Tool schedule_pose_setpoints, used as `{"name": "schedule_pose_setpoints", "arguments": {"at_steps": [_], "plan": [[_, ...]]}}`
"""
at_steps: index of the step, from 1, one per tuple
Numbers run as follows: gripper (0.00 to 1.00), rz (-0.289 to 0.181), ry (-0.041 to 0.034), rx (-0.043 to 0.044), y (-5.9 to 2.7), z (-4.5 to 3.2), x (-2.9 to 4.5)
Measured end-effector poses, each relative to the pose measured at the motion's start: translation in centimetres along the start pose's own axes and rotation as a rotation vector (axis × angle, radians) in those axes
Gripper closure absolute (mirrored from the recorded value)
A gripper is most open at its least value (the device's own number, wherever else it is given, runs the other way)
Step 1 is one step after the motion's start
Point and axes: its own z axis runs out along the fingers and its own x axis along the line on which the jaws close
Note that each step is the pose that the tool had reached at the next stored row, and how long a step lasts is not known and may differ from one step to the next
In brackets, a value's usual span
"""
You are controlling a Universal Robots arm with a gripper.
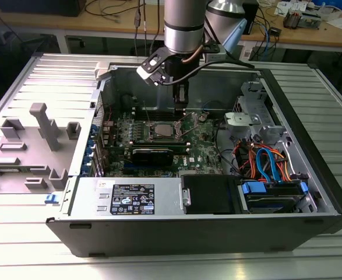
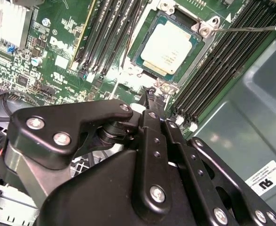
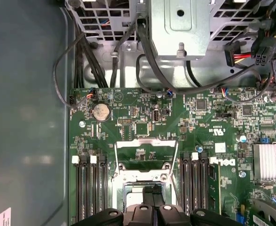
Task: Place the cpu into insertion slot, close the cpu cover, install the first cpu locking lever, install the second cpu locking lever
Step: 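Close the cpu cover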
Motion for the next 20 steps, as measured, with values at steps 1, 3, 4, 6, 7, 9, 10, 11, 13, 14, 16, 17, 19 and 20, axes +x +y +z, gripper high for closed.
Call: {"name": "schedule_pose_setpoints", "arguments": {"at_steps": [1, 3, 4, 6, 7, 9, 10, 11, 13, 14, 16, 17, 19, 20], "plan": [[0.89, 0.0, 0.0, 0.0, 0.15, 0.01, 0.0], [0.89, 0.0, 0.0, 0.0, 0.39, 0.02, 0.01], [0.89, 0.0, 0.0, 0.0, 0.45, 0.02, 0.01], [0.89, 0.0, 0.0001, 0.0, 0.59, 0.03, 0.01], [0.89, 0.0, 0.0001, 0.0, 0.64, 0.03, 0.01], [0.89, 0.0, 0.0, 0.0, 0.69, 0.03, 0.01], [0.89, 0.0, 0.0, 0.0, 0.69, 0.03, 0.01], [0.89, 0.0, 0.0, 0.0, 0.7, 0.03, 0.01], [0.89, 0.0, 0.0001, 0.0, 0.7, 0.03, 0.01], [0.89, 0.0, 0.0001, 0.0, 0.7, 0.03, 0.01], [0.89, 0.0, 0.0, 0.0, 0.7, 0.03, 0.01], [0.89, 0.0, 0.0, 0.0, 0.7, 0.03, 0.01], [0.89, 0.0, 0.0002, -0.0001, 0.7, 0.02, 0.01], [0.89, 0.0, 0.0, 0.0, 0.7, -0.02, 0.01]]}}
